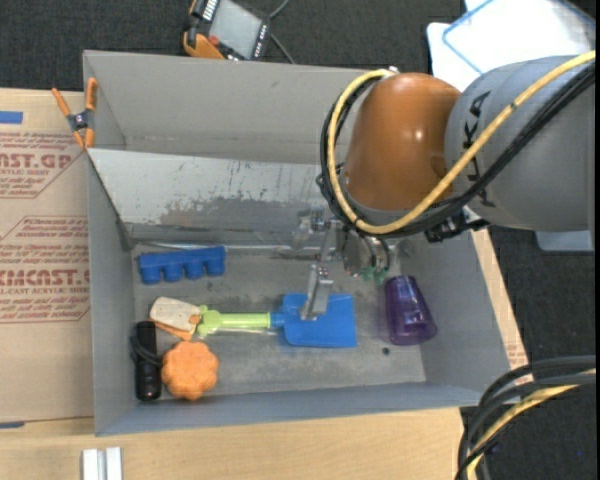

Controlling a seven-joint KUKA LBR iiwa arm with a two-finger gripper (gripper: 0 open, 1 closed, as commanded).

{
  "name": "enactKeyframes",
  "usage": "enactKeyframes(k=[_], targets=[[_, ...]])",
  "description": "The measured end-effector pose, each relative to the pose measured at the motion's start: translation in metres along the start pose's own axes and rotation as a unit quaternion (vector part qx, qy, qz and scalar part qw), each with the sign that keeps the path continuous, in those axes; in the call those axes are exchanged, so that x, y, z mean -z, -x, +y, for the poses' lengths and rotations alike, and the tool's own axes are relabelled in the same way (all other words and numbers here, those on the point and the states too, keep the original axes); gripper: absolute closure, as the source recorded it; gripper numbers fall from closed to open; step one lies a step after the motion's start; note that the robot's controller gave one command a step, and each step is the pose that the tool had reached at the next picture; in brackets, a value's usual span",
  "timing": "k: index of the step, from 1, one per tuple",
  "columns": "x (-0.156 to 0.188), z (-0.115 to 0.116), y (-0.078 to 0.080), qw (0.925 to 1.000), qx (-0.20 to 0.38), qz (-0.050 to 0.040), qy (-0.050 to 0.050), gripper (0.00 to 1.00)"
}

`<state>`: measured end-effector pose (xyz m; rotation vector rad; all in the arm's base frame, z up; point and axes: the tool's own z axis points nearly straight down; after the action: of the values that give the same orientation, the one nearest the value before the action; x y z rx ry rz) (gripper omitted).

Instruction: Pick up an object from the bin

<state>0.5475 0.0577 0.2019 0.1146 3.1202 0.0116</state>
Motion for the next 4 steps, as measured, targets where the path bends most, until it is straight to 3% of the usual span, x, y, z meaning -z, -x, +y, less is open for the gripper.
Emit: enactKeyframes(k=[1, 2, 3, 4], targets=[[-0.004, 0.003, -0.025, 0.9998, 0.019, -0.0024, 0.000, 0.00], [-0.057, -0.003, -0.014, 0.9998, -0.020, 0.0023, 0.000, 0.00], [-0.064, -0.007, -0.019, 0.9956, 0.094, -0.0039, 0.000, 0.00], [-0.105, 0.006, 0.000, 0.9994, -0.035, 0.0016, 0.001, 0.00]])
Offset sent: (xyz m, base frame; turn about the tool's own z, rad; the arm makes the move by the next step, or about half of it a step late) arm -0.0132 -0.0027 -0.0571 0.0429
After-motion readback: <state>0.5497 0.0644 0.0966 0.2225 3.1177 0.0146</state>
